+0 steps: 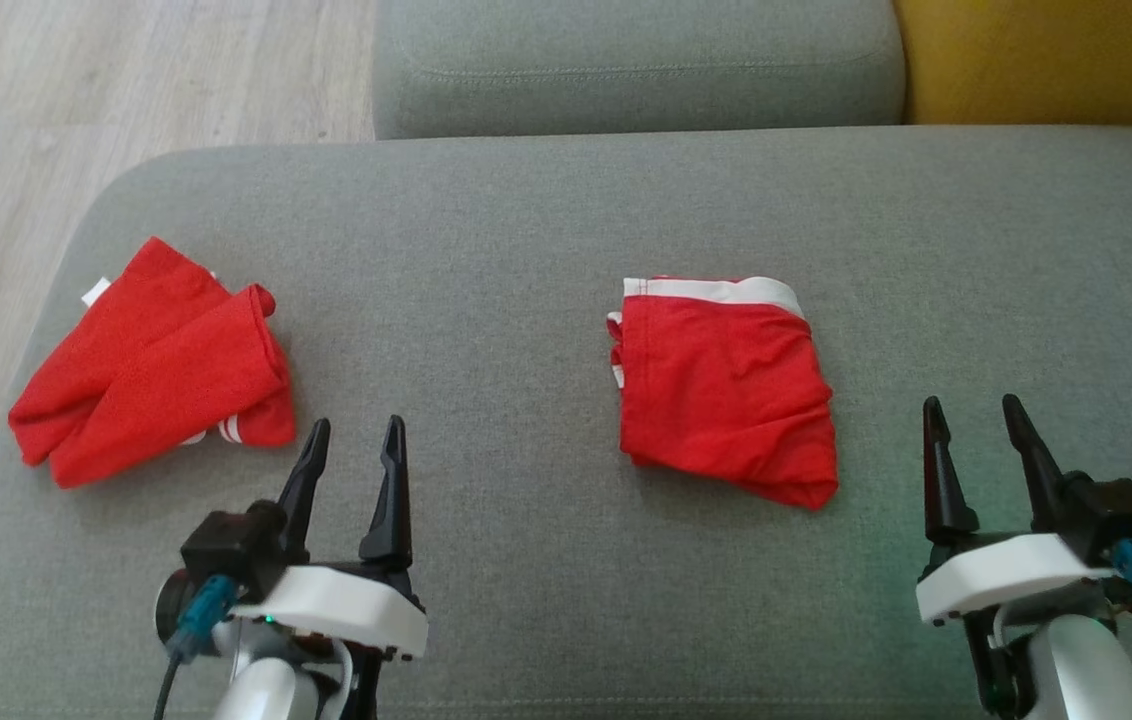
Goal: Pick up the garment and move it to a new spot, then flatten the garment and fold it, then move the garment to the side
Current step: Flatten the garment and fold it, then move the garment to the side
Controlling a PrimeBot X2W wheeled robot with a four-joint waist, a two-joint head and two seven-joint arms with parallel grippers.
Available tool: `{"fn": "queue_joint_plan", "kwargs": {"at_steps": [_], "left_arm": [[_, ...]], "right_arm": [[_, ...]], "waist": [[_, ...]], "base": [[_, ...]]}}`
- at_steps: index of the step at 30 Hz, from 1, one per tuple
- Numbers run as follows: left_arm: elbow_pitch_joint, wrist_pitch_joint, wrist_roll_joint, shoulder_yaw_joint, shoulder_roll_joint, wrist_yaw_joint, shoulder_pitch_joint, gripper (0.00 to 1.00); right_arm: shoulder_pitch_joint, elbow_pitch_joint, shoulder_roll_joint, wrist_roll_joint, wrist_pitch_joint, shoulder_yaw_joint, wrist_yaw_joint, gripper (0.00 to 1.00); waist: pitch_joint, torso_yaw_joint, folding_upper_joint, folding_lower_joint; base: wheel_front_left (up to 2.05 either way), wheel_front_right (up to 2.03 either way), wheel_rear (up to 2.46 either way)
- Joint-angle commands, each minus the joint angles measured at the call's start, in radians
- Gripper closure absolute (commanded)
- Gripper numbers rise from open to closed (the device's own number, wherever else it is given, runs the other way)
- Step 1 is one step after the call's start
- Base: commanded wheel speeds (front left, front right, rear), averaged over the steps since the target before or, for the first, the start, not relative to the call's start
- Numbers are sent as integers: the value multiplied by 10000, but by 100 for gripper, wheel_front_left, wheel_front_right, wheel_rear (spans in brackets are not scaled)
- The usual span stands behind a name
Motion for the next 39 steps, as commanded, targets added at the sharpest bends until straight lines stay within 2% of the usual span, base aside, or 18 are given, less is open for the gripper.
{"fn": "queue_joint_plan", "kwargs": {"at_steps": [1,6,9,14,20,28,35,36,37,39], "left_arm": [[-299,-122,80,342,58,35,-316,0],[-316,-122,107,286,58,42,-386,0],[-211,-122,912,166,62,42,-495,0],[-232,-122,856,45,60,19,-650,0],[-311,-122,704,-184,60,-15,-961,0],[-319,-122,489,-539,59,7,-1368,0],[-363,-122,440,-549,59,48,-1402,0],[-376,-122,445,-529,59,63,-1390,0],[-388,-122,458,-524,59,60,-1383,0],[-426,-122,482,-531,59,44,-1385,0]], "right_arm": [[-245,-405,-25,35,15,190,65,0],[-196,-592,-25,-50,238,21,65,0],[-265,-547,-25,-268,501,-52,65,0],[-732,-169,-25,-13,878,19,65,0],[-1456,725,-24,201,1509,-103,65,0],[-2701,2670,-24,689,2052,-579,65,0],[-3303,3766,-24,-15,2054,-752,65,0],[-3372,3854,-24,-146,1994,-669,65,53],[-3434,3916,-24,-356,1903,-534,65,100],[-3565,3947,-24,-842,1668,-210,65,100]], "waist": [[-22,2,0,0],[23,130,0,0],[171,280,0,0],[588,571,0,0],[1111,991,0,0],[1782,1847,0,0],[1943,2101,0,0],[1953,2067,0,0],[1956,2009,0,0],[1957,1826,0,0]], "base": [[0,0,0],[0,0,0],[0,0,0],[0,0,0],[0,0,0],[0,0,0],[0,0,0],[0,0,0],[0,0,0],[0,0,0]]}}
